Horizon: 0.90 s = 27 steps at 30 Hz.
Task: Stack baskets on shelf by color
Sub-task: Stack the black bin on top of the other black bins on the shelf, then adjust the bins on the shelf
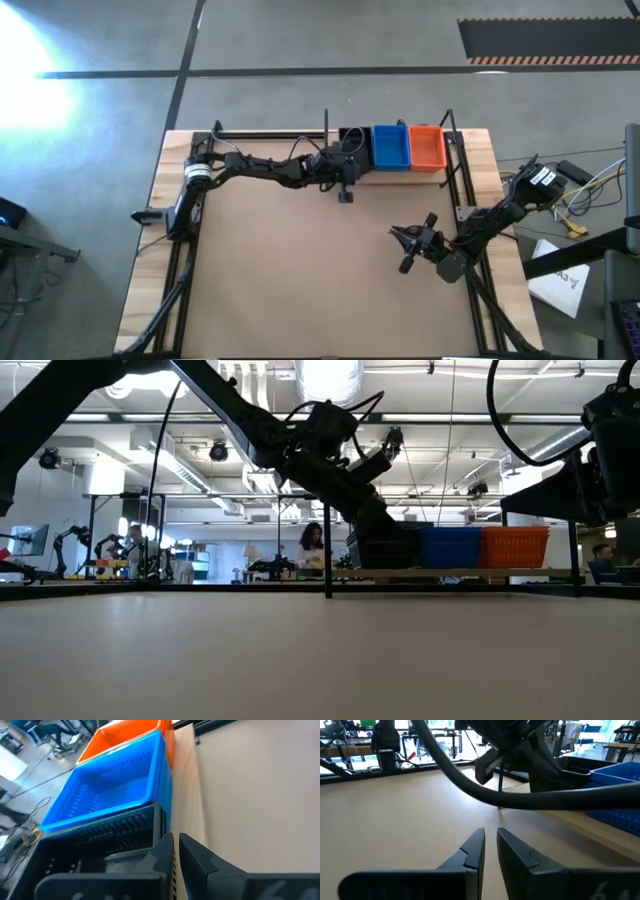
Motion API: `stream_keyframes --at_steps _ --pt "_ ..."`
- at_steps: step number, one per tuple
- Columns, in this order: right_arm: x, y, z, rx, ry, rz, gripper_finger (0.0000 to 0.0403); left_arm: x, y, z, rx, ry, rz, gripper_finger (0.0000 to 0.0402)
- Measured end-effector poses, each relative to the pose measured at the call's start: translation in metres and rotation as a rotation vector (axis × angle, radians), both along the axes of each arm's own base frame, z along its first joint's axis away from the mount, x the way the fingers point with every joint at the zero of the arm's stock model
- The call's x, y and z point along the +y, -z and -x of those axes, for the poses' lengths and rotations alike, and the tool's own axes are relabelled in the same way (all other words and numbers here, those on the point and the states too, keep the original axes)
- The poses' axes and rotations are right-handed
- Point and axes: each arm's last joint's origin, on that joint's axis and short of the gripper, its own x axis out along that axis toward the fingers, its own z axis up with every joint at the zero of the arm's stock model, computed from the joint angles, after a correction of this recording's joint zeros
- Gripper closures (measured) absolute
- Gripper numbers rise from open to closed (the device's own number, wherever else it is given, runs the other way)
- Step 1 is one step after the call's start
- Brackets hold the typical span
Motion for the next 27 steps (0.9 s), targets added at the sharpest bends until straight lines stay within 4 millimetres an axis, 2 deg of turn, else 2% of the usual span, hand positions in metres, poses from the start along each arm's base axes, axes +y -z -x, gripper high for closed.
stream_keyframes --at_steps 5,9,14,18,21,27 --pt "0.000 0.000 0.000 0.003 -0.001 0.002 0.0360 0.000 -0.009 0.001 -0.017 -0.018 -0.013 0.0388" --pt "0.000 0.001 0.000 0.010 -0.001 0.007 0.0360 0.000 -0.021 0.003 -0.041 -0.017 -0.019 0.0369" --pt "0.000 0.001 0.000 0.012 0.001 0.010 0.0360 0.001 -0.024 0.003 -0.046 0.013 -0.006 0.0304" --pt "0.000 0.001 0.000 0.011 0.001 0.008 0.0360 0.006 -0.018 0.005 -0.010 0.003 0.008 0.0240" --pt "0.000 0.001 0.000 0.007 0.003 0.002 0.0360 0.009 -0.015 0.007 0.011 -0.009 0.024 0.0210" --pt "0.000 0.000 0.000 0.003 0.002 -0.003 0.0360 0.010 -0.012 0.009 0.030 -0.024 0.038 0.0211"
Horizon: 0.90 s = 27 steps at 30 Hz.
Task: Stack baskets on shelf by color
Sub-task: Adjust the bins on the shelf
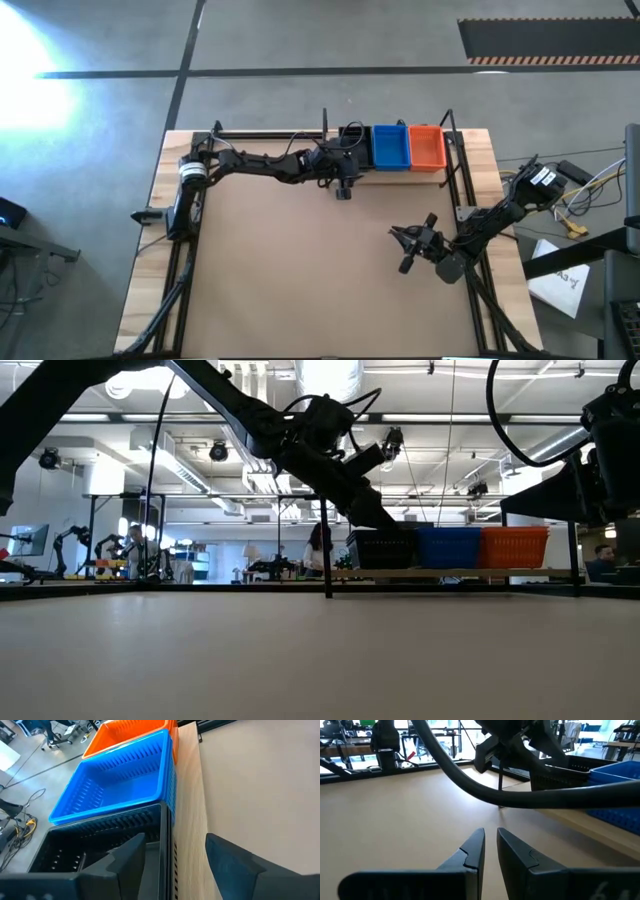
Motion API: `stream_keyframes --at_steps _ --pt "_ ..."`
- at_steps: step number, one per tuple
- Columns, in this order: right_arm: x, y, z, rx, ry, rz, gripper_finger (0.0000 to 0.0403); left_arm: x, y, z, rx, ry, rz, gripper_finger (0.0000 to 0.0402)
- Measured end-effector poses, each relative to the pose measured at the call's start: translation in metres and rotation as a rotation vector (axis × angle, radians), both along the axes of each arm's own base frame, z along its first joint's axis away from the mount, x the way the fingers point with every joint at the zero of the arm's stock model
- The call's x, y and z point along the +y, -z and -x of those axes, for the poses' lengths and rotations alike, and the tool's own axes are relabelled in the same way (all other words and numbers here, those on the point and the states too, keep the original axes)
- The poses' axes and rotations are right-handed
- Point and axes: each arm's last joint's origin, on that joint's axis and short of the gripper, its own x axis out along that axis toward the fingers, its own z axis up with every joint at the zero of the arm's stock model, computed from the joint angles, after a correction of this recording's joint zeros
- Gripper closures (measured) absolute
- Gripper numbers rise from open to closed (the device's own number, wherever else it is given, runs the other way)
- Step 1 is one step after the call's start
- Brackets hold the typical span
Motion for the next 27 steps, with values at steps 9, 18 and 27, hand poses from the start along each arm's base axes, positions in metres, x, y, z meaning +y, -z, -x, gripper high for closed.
stream_keyframes --at_steps 9,18,27 --pt "0.000 0.000 0.000 -0.011 0.003 -0.019 0.0360 -0.013 -0.015 -0.004 -0.030 0.019 -0.011 0.0261" --pt "0.000 0.000 0.000 -0.030 0.000 -0.056 0.0360 -0.065 -0.093 0.028 -0.120 0.098 -0.098 0.0265" --pt "-0.016 -0.016 -0.045 0.057 -0.111 -0.119 0.0363 -0.081 -0.057 0.116 -0.120 -0.102 0.031 0.0266"
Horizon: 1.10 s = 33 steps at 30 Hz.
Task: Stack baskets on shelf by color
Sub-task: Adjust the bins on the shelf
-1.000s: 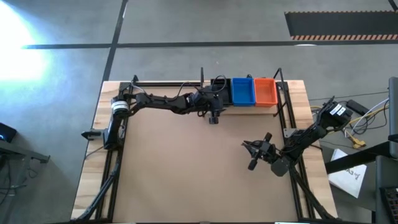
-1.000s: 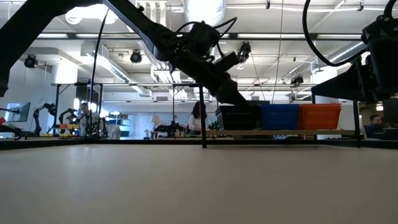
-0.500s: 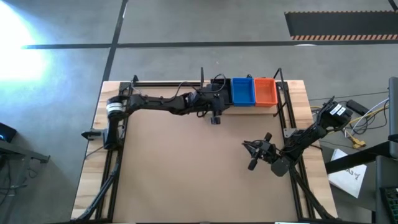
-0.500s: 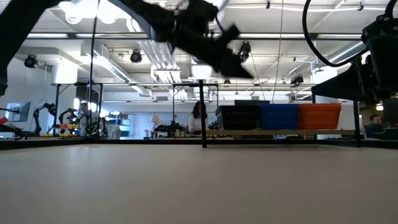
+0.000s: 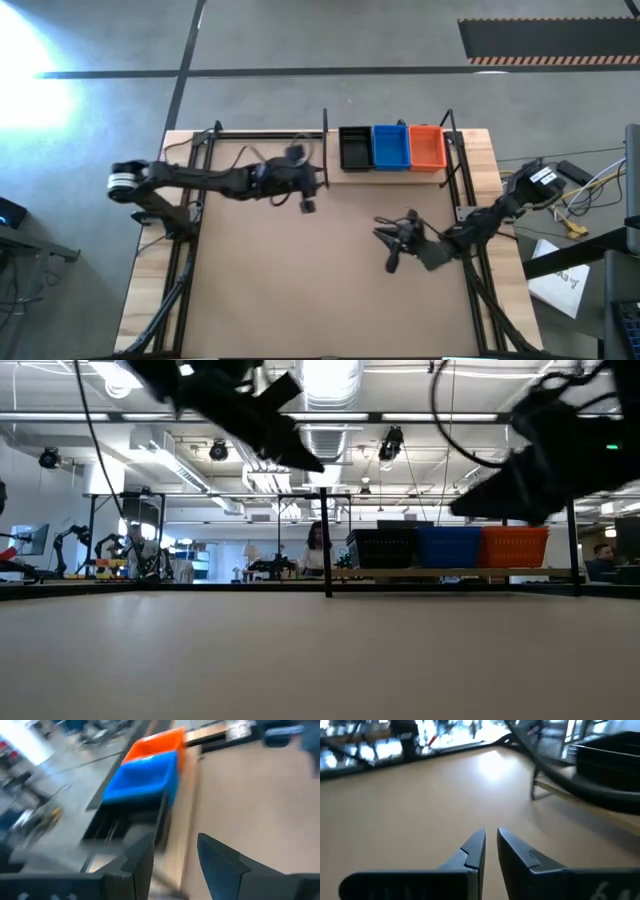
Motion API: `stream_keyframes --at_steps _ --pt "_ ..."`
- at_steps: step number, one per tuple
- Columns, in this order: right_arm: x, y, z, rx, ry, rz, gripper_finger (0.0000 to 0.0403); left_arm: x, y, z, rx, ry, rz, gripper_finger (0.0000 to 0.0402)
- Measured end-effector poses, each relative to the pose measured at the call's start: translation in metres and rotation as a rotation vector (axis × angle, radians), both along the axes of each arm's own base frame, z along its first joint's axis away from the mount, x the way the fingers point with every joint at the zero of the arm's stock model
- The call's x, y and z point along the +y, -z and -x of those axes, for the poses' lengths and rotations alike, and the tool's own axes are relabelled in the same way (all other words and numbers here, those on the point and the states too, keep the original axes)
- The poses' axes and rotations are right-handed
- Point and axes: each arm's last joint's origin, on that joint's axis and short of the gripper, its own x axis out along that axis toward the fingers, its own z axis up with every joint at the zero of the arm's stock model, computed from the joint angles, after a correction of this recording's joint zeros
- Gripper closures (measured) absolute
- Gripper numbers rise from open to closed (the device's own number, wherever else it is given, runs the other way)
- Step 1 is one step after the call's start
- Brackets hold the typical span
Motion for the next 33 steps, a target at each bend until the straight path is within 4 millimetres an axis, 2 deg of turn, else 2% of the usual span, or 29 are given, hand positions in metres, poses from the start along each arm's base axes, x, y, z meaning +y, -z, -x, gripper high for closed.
stream_keyframes --at_steps 3,5,9,13,16,20,24,28,33 --pt "-0.016 -0.013 -0.027 0.087 -0.064 0.025 0.0374 -0.004 0.021 0.030 -0.055 -0.114 0.042 0.0266" --pt "-0.030 -0.028 -0.044 0.155 -0.076 0.034 0.0384 -0.006 0.037 0.048 -0.063 -0.168 0.089 0.0266" --pt "-0.067 -0.071 -0.072 0.290 -0.015 0.055 0.0393 -0.010 0.061 0.077 -0.099 -0.226 0.215 0.0266" --pt "-0.121 -0.115 -0.093 0.379 0.046 0.007 0.0394 -0.013 0.088 0.096 -0.125 -0.253 0.276 0.0266" --pt "-0.170 -0.133 -0.107 0.442 0.047 -0.073 0.0394 -0.014 0.099 0.104 -0.177 -0.260 0.307 0.0266" --pt "-0.232 -0.136 -0.123 0.609 0.138 -0.134 0.0394 -0.015 0.110 0.111 -0.218 -0.263 0.328 0.0266" --pt "-0.277 -0.122 -0.138 0.754 0.113 -0.228 0.0394 -0.015 0.116 0.113 -0.225 -0.262 0.329 0.0266" --pt "-0.300 -0.099 -0.154 0.838 0.082 -0.287 0.0394 -0.015 0.116 0.111 -0.221 -0.263 0.330 0.0266" --pt "-0.308 -0.084 -0.169 0.863 0.067 -0.288 0.0394 -0.015 0.120 0.109 -0.213 -0.263 0.330 0.0266"
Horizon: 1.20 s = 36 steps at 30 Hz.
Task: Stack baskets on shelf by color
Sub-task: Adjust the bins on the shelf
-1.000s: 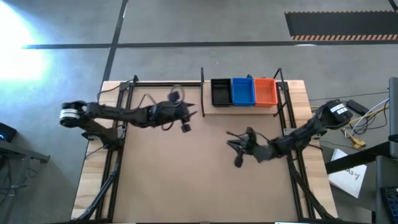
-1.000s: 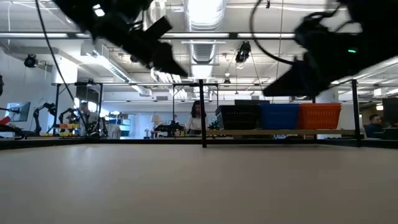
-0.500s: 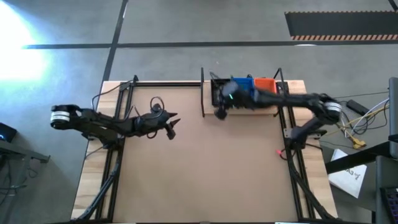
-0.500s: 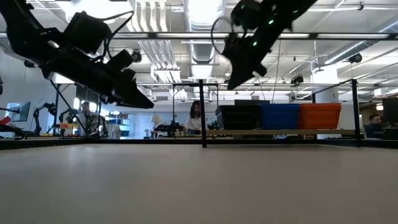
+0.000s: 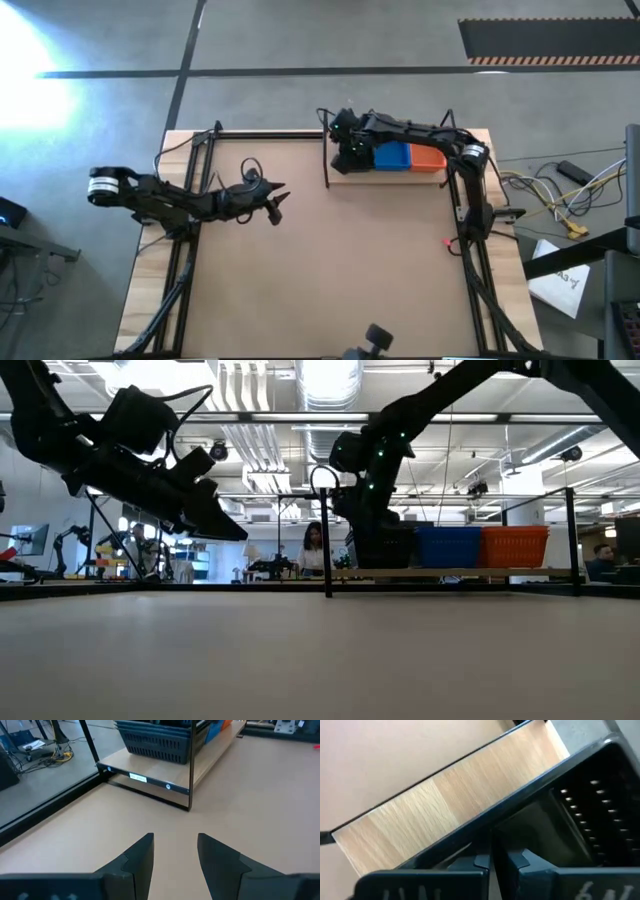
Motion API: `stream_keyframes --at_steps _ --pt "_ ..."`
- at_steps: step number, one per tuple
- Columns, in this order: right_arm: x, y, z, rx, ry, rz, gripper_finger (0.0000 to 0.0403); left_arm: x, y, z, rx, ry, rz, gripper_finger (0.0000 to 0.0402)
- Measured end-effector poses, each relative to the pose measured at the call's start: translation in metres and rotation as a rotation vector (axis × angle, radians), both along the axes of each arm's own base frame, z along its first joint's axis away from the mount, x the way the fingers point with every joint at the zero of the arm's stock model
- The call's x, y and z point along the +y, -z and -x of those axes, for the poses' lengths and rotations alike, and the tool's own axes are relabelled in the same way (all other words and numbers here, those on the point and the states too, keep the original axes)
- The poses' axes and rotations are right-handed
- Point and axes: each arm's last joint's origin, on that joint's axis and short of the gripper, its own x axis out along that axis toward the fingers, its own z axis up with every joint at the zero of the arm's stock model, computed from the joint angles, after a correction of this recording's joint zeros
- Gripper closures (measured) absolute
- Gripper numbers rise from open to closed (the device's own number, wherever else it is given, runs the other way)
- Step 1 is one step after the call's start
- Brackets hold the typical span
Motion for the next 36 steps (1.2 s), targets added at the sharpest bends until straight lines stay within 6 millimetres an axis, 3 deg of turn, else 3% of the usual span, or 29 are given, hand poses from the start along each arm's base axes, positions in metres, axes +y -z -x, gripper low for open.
stream_keyframes --at_steps 10,17,22,27,31,36 --pt "0.005 -0.013 -0.011 -0.046 -0.012 0.020 0.0394 0.000 0.008 -0.002 0.036 0.003 0.007 0.0265" --pt "0.012 -0.044 0.002 -0.065 -0.023 0.049 0.0394 0.000 0.009 -0.002 0.031 -0.003 0.024 0.0265" --pt "0.025 -0.073 0.029 0.024 -0.050 0.056 0.0394 -0.003 0.009 -0.002 0.031 0.008 0.027 0.0265" --pt "0.037 -0.087 0.066 0.159 -0.035 0.041 0.0394 -0.005 0.010 -0.003 0.035 0.020 0.028 0.0265" --pt "0.037 -0.084 0.101 0.159 0.048 0.027 0.0394 -0.005 0.010 -0.003 0.037 0.022 0.028 0.0265" --pt "0.029 -0.061 0.138 0.120 0.155 0.025 0.0394 -0.006 0.010 -0.003 0.037 0.022 0.028 0.0265"
